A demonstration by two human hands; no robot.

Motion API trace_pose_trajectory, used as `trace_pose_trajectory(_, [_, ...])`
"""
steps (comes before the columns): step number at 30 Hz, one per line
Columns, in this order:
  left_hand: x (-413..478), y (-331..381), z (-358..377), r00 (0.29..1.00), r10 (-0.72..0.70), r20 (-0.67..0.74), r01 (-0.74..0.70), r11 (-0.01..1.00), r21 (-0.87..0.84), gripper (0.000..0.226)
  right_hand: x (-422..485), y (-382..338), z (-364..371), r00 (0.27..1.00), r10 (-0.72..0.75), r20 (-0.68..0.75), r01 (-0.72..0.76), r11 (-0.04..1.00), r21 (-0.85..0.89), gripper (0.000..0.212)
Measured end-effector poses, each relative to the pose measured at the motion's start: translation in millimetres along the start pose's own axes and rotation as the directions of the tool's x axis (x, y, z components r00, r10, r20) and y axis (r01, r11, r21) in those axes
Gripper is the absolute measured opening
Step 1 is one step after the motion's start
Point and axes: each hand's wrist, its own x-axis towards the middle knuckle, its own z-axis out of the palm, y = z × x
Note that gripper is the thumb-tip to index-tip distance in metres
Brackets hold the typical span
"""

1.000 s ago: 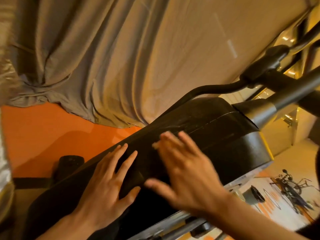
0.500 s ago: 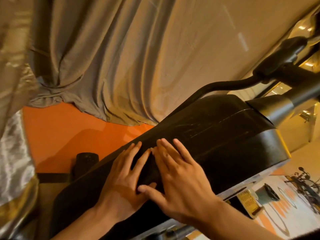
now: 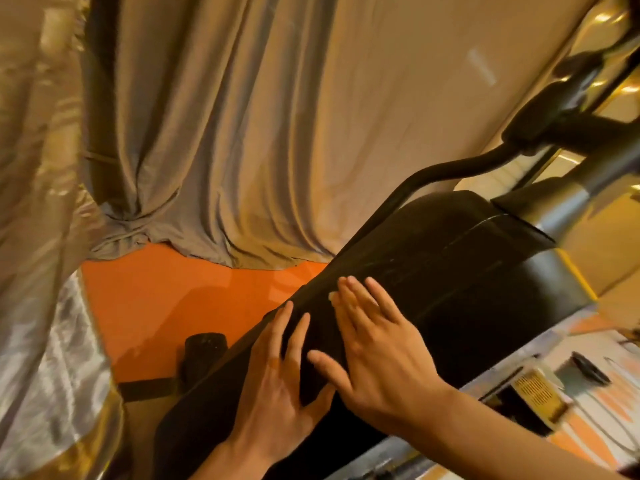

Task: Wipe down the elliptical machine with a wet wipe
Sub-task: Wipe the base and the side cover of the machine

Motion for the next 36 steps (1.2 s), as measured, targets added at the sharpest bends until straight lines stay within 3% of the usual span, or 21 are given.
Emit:
trace_pose_trajectory(3, [-0.2, -2.3, 2.7, 1.000, 0.012, 0.020, -0.013, 0.999, 0.030, 0.083, -12.2, 42.8, -24.1, 0.999, -0.021, -0.031, 0.016, 0.991, -0.135, 0.092])
trace_pose_trajectory(6, [0.9, -2.3, 4.7, 0.999, 0.017, 0.033, -0.018, 0.999, 0.050, 0.083, 3.3, 107.8, -64.7, 0.963, 0.248, -0.109, -0.269, 0.927, -0.263, 0.098])
trace_pose_trajectory(8, [1.5, -1.1, 5.3, 0.999, 0.015, 0.028, -0.016, 0.999, 0.045, 0.082, 20.3, 117.1, -69.5, 0.927, 0.351, -0.130, -0.373, 0.891, -0.258, 0.102])
trace_pose_trajectory(11, [1.6, -0.2, 6.6, 1.000, 0.019, 0.013, -0.019, 1.000, 0.013, 0.079, 29.4, 62.8, -39.2, 0.957, 0.277, -0.086, -0.287, 0.950, -0.125, 0.103])
trace_pose_trajectory(14, [2.0, 0.0, 5.5, 1.000, 0.005, -0.002, -0.006, 0.999, -0.044, 0.081, 4.7, 1.3, -10.1, 1.000, 0.023, 0.008, -0.023, 1.000, 0.015, 0.100])
trace_pose_trajectory(16, [1.1, -1.0, 5.2, 1.000, 0.000, 0.013, 0.000, 1.000, -0.020, 0.084, -8.0, 7.4, -15.5, 0.996, -0.063, 0.068, 0.064, 0.998, -0.010, 0.098])
trace_pose_trajectory(18, [0.5, -1.6, 5.3, 0.999, 0.000, 0.035, 0.000, 1.000, -0.001, 0.085, -5.2, 44.3, -32.2, 1.000, 0.001, -0.005, -0.002, 0.992, -0.125, 0.098])
trace_pose_trajectory(20, [-0.5, -2.3, 6.4, 0.999, -0.002, 0.049, 0.002, 1.000, 0.000, 0.083, 10.2, 87.3, -54.4, 0.981, 0.177, -0.080, -0.192, 0.948, -0.254, 0.103])
trace_pose_trajectory(23, [-0.2, -2.6, 6.0, 0.999, -0.023, 0.043, 0.023, 1.000, -0.010, 0.082, 39.0, 94.0, -56.1, 0.951, 0.301, -0.073, -0.310, 0.928, -0.209, 0.109])
trace_pose_trajectory(25, [0.2, 0.1, 5.3, 0.999, -0.009, 0.039, 0.009, 1.000, -0.018, 0.082, 41.7, 55.7, -34.3, 0.967, 0.250, -0.053, -0.255, 0.960, -0.113, 0.109])
trace_pose_trajectory(28, [1.8, 3.3, 0.3, 0.999, -0.037, 0.008, 0.037, 0.988, -0.148, 0.080, 13.0, -4.5, -0.9, 0.999, 0.031, 0.013, -0.031, 1.000, -0.006, 0.104])
trace_pose_trajectory(30, [0.8, 1.4, 0.8, 1.000, -0.014, 0.020, 0.016, 0.997, -0.069, 0.084, -5.0, -0.5, -3.1, 0.998, -0.058, 0.025, 0.058, 0.998, -0.023, 0.098])
trace_pose_trajectory(32, [-1.1, -2.8, 3.3, 0.999, 0.005, 0.043, -0.006, 1.000, 0.003, 0.083, -7.2, 34.1, -20.9, 1.000, -0.002, -0.002, 0.001, 0.994, -0.105, 0.098])
trace_pose_trajectory(36, [-0.7, -1.9, 4.6, 0.999, -0.017, 0.041, 0.017, 1.000, -0.009, 0.081, 21.4, 91.0, -60.6, 0.949, 0.303, -0.089, -0.315, 0.917, -0.246, 0.105])
